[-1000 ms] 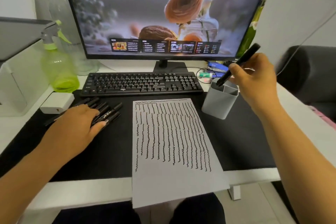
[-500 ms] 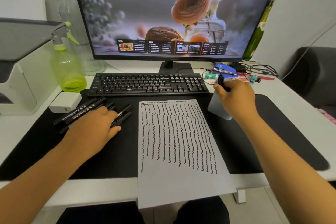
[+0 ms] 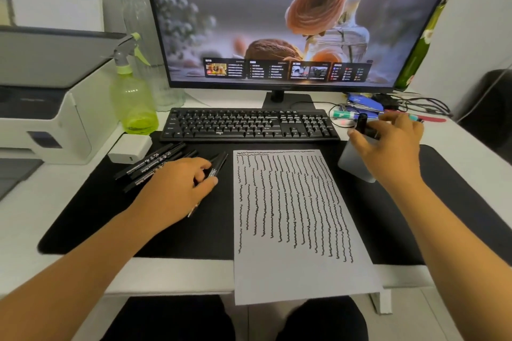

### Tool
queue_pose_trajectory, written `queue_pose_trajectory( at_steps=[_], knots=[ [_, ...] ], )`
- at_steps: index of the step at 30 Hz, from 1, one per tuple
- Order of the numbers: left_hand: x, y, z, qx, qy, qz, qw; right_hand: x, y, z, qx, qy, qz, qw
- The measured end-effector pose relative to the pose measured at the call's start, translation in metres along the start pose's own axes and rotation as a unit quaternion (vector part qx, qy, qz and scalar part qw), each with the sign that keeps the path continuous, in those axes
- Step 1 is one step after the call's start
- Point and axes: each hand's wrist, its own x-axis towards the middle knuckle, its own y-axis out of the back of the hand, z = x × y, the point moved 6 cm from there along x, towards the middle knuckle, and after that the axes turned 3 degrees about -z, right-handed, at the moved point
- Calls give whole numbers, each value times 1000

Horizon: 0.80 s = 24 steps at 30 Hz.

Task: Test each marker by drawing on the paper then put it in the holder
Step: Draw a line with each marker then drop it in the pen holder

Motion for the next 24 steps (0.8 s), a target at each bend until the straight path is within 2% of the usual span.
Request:
queue_pose_trajectory(
  at_steps=[3,4,5,6,8,9,10,11,13,16,20,22,24],
  knots=[
    [-3,3,9,-216,35,-15,976,-28,33,-21,78,11,133,988],
    [-4,3,14,-289,52,-24,956,-44,43,-35,110,43,172,978],
    [-5,1,20,-366,69,-35,928,-62,47,-52,137,86,175,971],
    [-7,-1,26,-447,83,-49,889,-80,45,-69,175,124,128,968],
    [-12,-4,41,-574,94,-75,810,-114,20,-100,266,109,-91,953],
    [-15,-6,47,-608,89,-84,784,-132,5,-110,303,82,-201,928],
    [-18,-8,53,-626,80,-93,770,-147,-7,-118,332,67,-276,900],
    [-20,-10,58,-630,69,-102,767,-158,-15,-123,364,64,-310,876],
    [-24,-12,63,-620,51,-116,774,-163,-14,-126,423,59,-299,853],
    [-30,-6,60,-599,37,-130,789,-158,-7,-114,452,50,-261,852],
    [-35,2,57,-539,1,-179,823,-152,-1,-103,478,68,-286,828],
    [-35,9,60,-462,-31,-182,867,-150,2,-102,485,81,-299,818],
    [-35,18,66,-344,-84,-174,919,-148,3,-102,530,68,-296,792]
  ],
)
